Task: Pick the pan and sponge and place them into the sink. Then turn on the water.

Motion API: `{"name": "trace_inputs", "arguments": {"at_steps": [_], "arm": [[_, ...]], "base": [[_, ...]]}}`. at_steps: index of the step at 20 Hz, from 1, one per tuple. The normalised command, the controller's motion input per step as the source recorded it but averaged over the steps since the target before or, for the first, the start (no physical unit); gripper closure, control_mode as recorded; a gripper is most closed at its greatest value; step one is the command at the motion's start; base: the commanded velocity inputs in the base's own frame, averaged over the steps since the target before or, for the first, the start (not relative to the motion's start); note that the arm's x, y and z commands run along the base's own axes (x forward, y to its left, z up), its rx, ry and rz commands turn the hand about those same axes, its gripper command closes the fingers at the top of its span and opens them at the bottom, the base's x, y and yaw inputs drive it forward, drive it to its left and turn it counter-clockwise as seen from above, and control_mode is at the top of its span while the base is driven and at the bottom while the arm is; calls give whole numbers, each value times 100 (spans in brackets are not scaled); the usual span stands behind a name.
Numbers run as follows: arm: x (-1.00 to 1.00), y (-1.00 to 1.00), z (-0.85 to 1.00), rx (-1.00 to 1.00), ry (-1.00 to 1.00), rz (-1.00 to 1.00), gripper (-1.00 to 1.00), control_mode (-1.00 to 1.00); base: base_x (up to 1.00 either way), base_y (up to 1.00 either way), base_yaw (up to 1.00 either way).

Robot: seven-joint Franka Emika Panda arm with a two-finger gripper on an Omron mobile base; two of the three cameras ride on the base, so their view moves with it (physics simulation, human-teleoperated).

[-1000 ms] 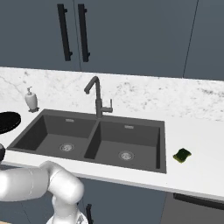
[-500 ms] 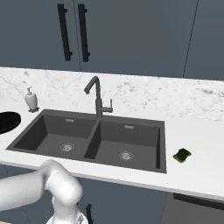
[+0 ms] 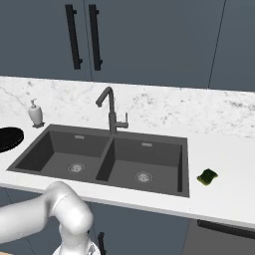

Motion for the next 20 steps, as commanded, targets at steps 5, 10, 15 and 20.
{"name": "trace_inputs", "arguments": {"at_steps": [5, 10, 15, 20], "arm": [[31, -6, -34, 0, 3, 8, -100, -100], [29, 1, -13, 0, 0, 8, -100, -100], [33, 2, -20, 0, 0, 6, -100, -100], [26, 14, -25, -2, 0, 4, -100, -100]], "base": [[0, 0, 0], [0, 0, 0], [0, 0, 0], [0, 0, 0]]}}
